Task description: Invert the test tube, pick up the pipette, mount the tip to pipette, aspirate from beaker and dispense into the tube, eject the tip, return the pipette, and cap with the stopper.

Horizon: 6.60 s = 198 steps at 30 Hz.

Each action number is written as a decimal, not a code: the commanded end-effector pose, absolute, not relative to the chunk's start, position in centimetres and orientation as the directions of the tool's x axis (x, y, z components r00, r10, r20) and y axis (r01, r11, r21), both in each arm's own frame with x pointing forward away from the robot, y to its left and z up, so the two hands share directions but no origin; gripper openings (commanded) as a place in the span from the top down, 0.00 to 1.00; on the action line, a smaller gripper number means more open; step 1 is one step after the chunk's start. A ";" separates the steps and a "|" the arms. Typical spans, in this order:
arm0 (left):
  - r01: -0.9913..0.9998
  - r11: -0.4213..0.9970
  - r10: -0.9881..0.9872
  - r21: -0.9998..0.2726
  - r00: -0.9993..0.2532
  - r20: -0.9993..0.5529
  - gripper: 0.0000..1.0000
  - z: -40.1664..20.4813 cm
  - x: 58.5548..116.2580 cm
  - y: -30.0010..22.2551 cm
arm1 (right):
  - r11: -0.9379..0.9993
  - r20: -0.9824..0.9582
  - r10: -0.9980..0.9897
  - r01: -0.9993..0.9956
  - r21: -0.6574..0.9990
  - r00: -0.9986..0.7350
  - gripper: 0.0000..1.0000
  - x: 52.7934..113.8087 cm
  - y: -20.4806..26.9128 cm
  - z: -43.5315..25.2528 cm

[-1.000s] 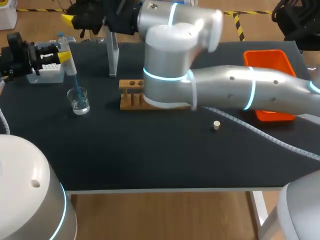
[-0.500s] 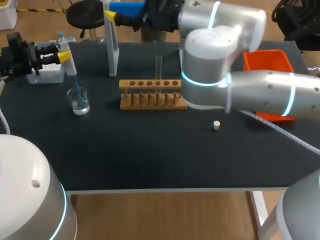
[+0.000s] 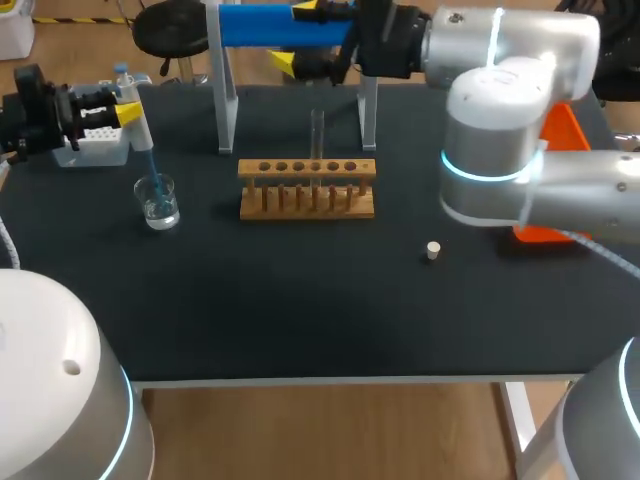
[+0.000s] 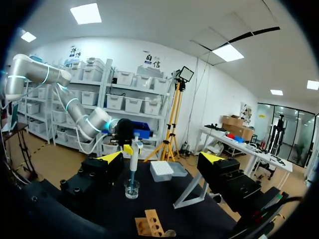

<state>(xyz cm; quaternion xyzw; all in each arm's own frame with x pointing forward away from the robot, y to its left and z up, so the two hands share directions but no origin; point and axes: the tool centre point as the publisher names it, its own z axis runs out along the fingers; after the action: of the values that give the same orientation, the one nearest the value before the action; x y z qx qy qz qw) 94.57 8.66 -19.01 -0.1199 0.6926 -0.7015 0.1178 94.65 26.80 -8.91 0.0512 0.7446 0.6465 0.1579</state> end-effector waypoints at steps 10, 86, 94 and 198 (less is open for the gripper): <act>-0.001 -0.014 -0.327 -1.000 -0.945 0.006 1.00 -19.0 94.6 8.8 | 0.319 -0.120 -0.053 -0.131 0.939 -0.991 0.00 93.7 23.2 -11.4; -0.001 -0.014 -0.327 -1.000 -0.945 0.006 1.00 -19.0 94.6 8.8 | 0.352 -0.089 -0.026 -0.093 0.931 -0.996 0.00 98.5 22.5 -27.9; -0.001 -0.014 -0.327 -1.000 -0.945 0.006 1.00 -19.0 94.6 8.8 | 0.374 -0.108 -0.022 -0.108 0.921 -0.994 0.00 98.5 23.5 -28.5; 0.100 0.101 -0.145 -0.990 -0.983 -0.114 1.00 -2.9 93.6 -4.4 | 0.402 -0.142 0.005 -0.128 0.907 -0.990 0.00 98.6 25.4 -29.7</act>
<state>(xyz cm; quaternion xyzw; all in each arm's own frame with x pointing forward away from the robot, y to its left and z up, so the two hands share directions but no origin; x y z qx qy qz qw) 92.26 -3.00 -3.35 -0.0216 0.7313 -0.6742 0.1012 98.60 25.44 -29.62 -0.0366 0.8353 0.5452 0.0611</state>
